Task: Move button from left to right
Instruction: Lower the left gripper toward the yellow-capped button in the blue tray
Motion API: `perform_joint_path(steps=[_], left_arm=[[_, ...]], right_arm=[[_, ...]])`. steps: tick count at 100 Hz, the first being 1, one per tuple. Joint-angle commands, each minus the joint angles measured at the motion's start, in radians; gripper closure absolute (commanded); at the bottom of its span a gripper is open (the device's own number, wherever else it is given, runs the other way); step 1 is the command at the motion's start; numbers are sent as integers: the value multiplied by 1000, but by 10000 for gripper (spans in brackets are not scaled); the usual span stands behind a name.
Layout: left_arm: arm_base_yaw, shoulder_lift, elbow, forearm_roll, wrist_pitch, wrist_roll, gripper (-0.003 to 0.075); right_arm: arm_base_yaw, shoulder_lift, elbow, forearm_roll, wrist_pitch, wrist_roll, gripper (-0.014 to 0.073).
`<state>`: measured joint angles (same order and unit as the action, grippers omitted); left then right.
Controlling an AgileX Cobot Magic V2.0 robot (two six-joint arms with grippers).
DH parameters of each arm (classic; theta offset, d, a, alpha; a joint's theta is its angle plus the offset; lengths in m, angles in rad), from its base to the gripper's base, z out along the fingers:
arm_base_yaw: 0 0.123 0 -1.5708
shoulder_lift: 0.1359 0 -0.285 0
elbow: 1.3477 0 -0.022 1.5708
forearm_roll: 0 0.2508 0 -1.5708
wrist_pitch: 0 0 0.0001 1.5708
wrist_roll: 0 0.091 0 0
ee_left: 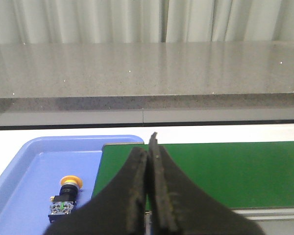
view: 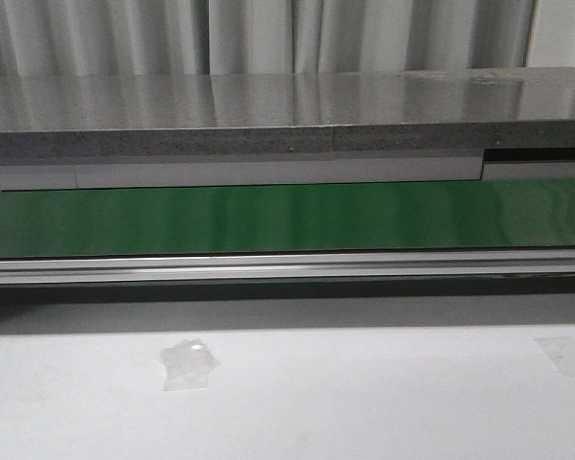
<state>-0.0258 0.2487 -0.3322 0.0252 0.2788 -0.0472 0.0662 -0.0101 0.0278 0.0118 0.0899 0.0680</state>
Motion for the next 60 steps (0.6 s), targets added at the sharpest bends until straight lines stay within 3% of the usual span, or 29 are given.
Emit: perform_joint_path(steps=[1, 31, 60], left_arm=[[4, 107, -129, -8, 17, -14, 740], [4, 420, -426, -8, 342, -14, 740], [2, 620, -525, -47, 461, -14, 740]], right_arm=[[2, -19, -15, -12, -82, -5, 662], [2, -19, -15, -12, -82, -5, 662], [2, -19, -15, -12, -82, -5, 662]])
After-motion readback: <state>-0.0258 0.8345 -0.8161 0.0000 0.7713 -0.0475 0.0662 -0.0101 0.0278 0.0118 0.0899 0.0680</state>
